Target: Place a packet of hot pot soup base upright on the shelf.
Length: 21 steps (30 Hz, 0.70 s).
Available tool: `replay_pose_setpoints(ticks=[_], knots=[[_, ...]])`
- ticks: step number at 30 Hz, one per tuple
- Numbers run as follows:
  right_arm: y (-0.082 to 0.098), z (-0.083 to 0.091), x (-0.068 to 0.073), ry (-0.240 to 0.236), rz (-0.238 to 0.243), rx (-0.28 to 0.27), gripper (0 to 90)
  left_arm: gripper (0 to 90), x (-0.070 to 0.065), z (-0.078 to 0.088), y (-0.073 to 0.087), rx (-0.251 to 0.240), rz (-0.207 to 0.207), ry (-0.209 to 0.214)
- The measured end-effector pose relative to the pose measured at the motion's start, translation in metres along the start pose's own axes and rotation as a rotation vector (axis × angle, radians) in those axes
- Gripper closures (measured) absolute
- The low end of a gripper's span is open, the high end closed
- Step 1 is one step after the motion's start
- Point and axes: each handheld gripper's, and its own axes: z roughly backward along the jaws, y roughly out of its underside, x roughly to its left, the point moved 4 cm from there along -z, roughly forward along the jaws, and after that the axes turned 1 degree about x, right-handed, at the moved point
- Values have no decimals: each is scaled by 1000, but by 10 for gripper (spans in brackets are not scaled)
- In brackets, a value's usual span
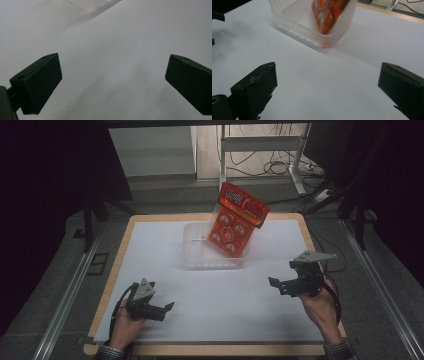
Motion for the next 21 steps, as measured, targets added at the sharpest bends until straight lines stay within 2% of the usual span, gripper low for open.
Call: replay_pose_setpoints(ticks=[3, 15, 21], knots=[[8, 1, 1, 8, -4, -4, 25, 4, 0, 0, 0, 4, -3, -1], [45, 0, 4, 55, 39, 4, 7, 4, 0, 0, 0, 5, -5, -4], [62, -1, 2, 54, 37, 14, 5, 5, 0, 0, 1, 7, -4, -4]])
